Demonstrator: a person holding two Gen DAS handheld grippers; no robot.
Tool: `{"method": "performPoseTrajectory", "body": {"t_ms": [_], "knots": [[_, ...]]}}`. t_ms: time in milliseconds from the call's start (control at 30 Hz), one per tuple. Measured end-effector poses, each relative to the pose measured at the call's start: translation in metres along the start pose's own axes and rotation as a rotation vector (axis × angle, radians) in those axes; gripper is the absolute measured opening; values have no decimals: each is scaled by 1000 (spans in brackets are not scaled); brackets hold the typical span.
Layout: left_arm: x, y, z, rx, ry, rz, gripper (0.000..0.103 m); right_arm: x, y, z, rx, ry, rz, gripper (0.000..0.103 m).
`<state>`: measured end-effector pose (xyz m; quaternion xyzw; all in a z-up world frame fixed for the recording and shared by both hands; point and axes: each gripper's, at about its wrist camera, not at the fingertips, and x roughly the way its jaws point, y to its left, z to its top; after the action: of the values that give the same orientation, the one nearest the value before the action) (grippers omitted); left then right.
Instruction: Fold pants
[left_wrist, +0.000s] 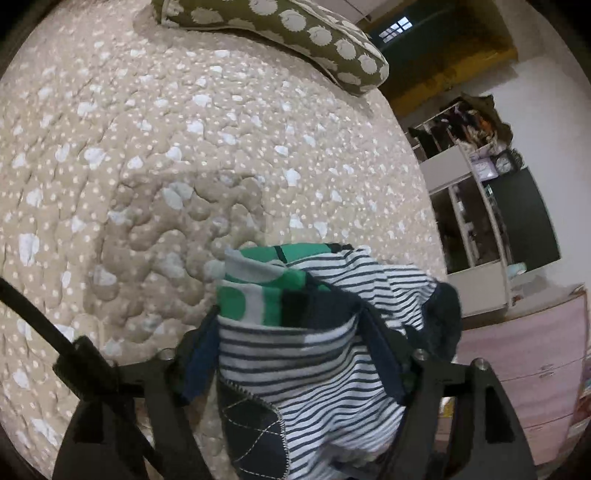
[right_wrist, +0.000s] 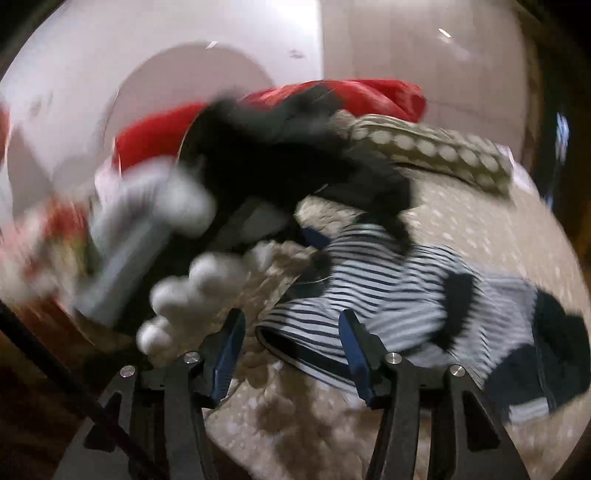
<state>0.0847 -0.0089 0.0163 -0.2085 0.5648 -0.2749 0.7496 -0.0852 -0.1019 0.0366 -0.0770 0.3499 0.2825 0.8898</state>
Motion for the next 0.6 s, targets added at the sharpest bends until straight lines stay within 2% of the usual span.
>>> {"method": "performPoseTrajectory", "body": {"t_ms": [33,67,133,167,200,233,300,467,600], "knots": [[-1,3,0,-12,6,-19,35,10,4,-4,-28,20,-15,56],[0,7,0,-30,21,-46,27,18,6,-7,-41,42,-25,56],[-1,13,-1,-49,17,-58,23,23,4,-8,-15,54,-32,41],[-2,14,-1,-55,14,-63,21,23,2,-5,4,62,-22,34],[-3,17,-1,-66,10,-70,21,24,-1,-1,27,71,-5,23],[-6,19,-1,-77,5,-78,20,24,-4,4,54,78,10,18],[-14,25,0,-93,-16,-83,20,24,-8,12,101,85,44,17],[-42,42,7,-103,-77,-26,20,35,-12,31,190,85,150,16],[-56,55,10,-120,-89,19,25,49,-7,33,185,91,156,20]]}}
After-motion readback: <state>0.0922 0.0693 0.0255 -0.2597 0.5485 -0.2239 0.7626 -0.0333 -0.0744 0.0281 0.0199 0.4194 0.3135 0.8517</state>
